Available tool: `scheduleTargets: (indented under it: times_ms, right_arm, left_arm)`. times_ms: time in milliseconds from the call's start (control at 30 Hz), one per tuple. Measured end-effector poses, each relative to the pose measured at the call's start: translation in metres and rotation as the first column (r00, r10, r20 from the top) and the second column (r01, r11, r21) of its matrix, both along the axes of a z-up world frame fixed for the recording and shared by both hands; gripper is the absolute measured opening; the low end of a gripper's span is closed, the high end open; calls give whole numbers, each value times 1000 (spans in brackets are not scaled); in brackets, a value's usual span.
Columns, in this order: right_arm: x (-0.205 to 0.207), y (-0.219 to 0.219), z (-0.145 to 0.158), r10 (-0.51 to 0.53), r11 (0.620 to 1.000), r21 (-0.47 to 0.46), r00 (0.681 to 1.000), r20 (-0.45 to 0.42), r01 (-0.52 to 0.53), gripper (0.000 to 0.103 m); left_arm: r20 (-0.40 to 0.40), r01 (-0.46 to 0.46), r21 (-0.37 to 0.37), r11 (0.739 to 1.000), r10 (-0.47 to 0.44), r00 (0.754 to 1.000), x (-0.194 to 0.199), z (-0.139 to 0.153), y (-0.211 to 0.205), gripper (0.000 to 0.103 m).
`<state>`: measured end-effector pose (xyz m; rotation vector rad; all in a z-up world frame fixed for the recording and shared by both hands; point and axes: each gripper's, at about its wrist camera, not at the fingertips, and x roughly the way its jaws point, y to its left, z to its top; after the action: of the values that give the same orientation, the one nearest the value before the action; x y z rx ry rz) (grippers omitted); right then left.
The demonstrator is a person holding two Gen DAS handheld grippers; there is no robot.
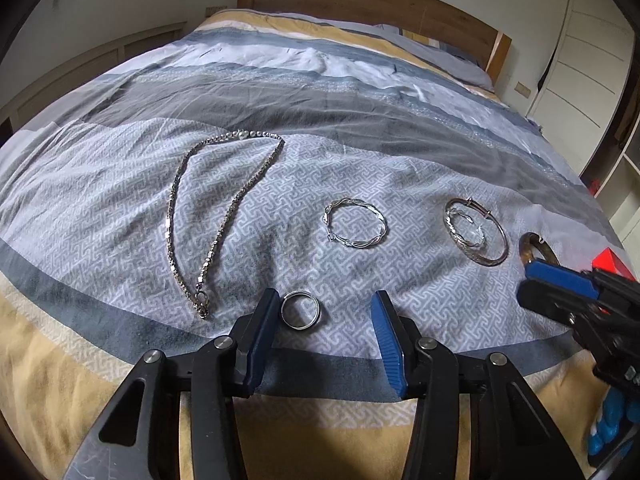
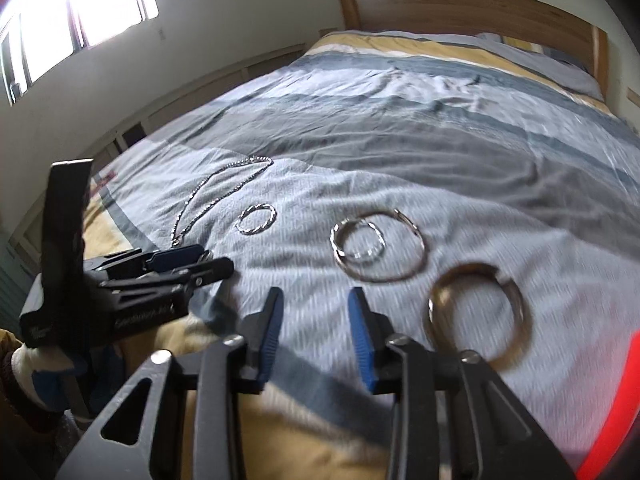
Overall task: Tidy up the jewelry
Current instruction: 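Grasp the small silver ring with the left tool while the right tool grasps the silver open bangle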
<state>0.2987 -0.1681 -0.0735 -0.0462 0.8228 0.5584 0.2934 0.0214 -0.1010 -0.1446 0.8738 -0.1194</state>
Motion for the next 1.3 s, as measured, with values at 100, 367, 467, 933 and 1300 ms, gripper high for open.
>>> scheduleTargets:
  times_ms: [100,367,467,933,1300]
  right_arm:
    - [13,7,-1,24,998,-54,1000,-5,-25,20]
    - [30,19,-12,88,967,-235,995,-45,-97,18]
    - [33,27,-17,131,941,-306,990,-52,-141,17]
    - [59,44,-30,266,870,-348,927,-263,-348,5]
    - [33,17,9,220,975,15,956,-192,-221,3]
  left_arm:
    - [3,1,-8,1000,-1,1000,0,-2,1,46]
    - [10,1,-33,999,0,1000,0,-4,4,46]
    - [10,0,-40,999,0,1000,-1,-4,6,46]
    - [2,18,-51,999,-18,1000,6,-7,4,35]
    - [28,48,-65,997,-47,999,0,8,3,19]
